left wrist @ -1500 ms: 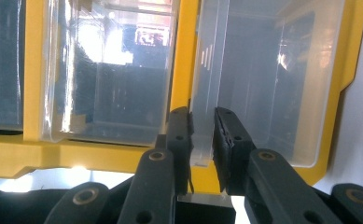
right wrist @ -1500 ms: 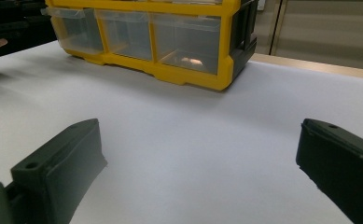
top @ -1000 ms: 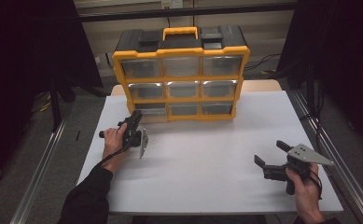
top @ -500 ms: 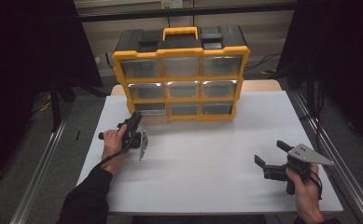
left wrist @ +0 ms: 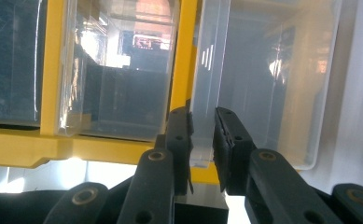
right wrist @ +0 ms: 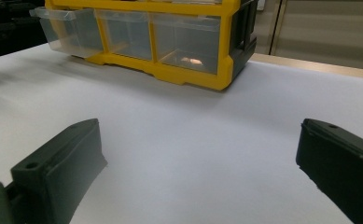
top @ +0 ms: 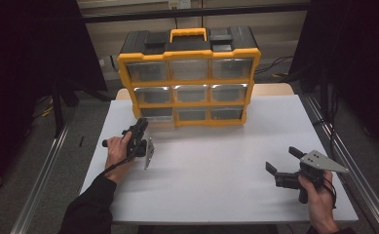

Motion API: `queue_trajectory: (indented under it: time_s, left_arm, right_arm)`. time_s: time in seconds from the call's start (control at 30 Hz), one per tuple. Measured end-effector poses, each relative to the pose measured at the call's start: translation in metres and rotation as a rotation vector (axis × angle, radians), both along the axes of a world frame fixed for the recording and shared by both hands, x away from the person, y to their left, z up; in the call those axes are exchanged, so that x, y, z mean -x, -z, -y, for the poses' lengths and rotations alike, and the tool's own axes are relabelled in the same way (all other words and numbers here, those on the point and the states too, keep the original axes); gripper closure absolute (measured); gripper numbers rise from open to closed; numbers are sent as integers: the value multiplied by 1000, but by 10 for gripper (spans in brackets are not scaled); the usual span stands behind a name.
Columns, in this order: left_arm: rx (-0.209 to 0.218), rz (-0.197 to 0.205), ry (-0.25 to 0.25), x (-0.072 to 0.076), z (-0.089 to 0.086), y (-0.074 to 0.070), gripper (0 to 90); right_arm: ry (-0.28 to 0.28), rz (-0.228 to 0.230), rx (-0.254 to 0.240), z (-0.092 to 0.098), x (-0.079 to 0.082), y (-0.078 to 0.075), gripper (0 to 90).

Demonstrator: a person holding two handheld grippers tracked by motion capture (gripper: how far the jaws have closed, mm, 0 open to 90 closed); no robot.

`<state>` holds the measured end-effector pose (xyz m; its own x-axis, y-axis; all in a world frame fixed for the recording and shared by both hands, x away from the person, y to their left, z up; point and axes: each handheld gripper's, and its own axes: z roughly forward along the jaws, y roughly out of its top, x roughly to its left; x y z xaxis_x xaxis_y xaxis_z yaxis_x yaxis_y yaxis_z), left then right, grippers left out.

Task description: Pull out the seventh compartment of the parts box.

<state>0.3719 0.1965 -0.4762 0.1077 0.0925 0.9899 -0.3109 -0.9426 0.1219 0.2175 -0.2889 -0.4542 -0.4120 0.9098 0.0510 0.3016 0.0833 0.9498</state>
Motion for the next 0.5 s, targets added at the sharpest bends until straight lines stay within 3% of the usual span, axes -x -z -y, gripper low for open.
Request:
queue_trajectory:
  time_s: [0.1, 0.13, 0.17, 0.23, 0.27, 0.37, 0.4, 0.43, 0.47, 0.5]
  left_arm:
    - [-5, -6, 8, 2, 0, 0, 776]
    - [40, 0, 25, 1, 1, 2, 776]
    - [44, -2, 25, 1, 1, 2, 776]
    - [41, -14, 9, 2, 0, 3, 776]
    - [-1, -15, -17, 4, 0, 0, 777]
    - [2, -15, -14, 4, 0, 0, 776]
    - [63, -17, 27, 1, 1, 4, 776]
    - [53, -18, 24, 2, 1, 3, 776]
    - [81, -9, 63, 0, 2, 5, 776]
    - [76, -20, 64, 0, 2, 5, 776]
  right_arm:
    - [1, 0, 1, 0, 0, 0, 2]
    - [0, -2, 1, 0, 0, 0, 2]
    - [0, -3, 1, 0, 0, 0, 2]
    - [-1, 1, 4, 0, 0, 0, 2]
    - [0, 0, 3, 0, 0, 0, 2]
    - [1, 0, 3, 0, 0, 0, 2]
    - [0, -2, 1, 0, 0, 0, 2]
    - [1, -2, 2, 0, 0, 0, 2]
    - [1, -2, 2, 0, 0, 0, 2]
    - [1, -2, 1, 0, 0, 0, 2]
